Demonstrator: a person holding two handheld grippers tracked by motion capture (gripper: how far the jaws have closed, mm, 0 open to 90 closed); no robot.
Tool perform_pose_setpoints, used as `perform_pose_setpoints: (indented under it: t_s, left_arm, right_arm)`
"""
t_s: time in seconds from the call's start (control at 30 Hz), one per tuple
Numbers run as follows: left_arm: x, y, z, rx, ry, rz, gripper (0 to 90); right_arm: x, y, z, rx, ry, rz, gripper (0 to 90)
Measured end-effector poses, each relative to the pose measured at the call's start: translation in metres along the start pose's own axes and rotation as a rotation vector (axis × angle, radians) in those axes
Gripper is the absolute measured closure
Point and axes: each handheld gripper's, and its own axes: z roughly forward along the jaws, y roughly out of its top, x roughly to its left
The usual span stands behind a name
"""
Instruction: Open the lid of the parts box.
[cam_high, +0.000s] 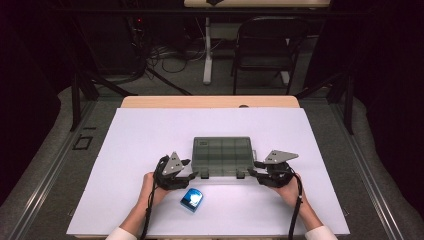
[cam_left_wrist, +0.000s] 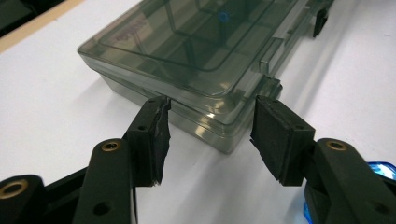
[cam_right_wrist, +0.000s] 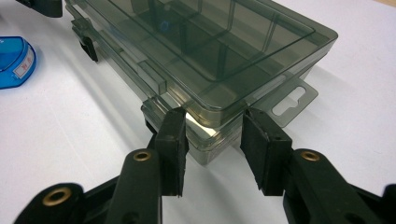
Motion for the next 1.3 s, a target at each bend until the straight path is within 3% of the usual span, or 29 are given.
perform_pose_setpoints:
  t_s: [0.27,0.63,0.73,0.8,0.83,0.9,1.3]
  left_arm:
    - [-0.003,0.002,-0.001,-0.004,0.046,0.027,47.6]
    - [-0.009,0.004,-0.002,-0.061,0.084,0.052,50.9]
    - [-0.009,0.004,-0.003,-0.079,0.094,0.062,51.6]
    - [-0.01,0.003,-0.003,-0.084,0.097,0.064,51.8]
    - [-0.01,0.003,-0.004,-0.094,0.101,0.061,52.4]
    - [-0.01,0.003,-0.004,-0.098,0.106,0.062,52.6]
    - [-0.01,0.003,-0.004,-0.109,0.113,0.058,53.5]
  right_arm:
    - [-0.001,0.001,-0.001,-0.008,0.001,0.004,61.8]
    - [0.0,0.001,-0.001,-0.014,-0.004,0.005,62.0]
    - [0.0,0.001,-0.002,-0.023,-0.002,-0.003,57.6]
    - [0.001,0.002,-0.003,-0.023,-0.011,-0.009,55.1]
    - [0.002,0.002,-0.004,-0.033,-0.015,-0.019,49.3]
    - [0.003,0.003,-0.004,-0.042,-0.034,-0.035,48.5]
    - [0.011,0.003,-0.004,-0.09,-0.127,-0.118,52.4]
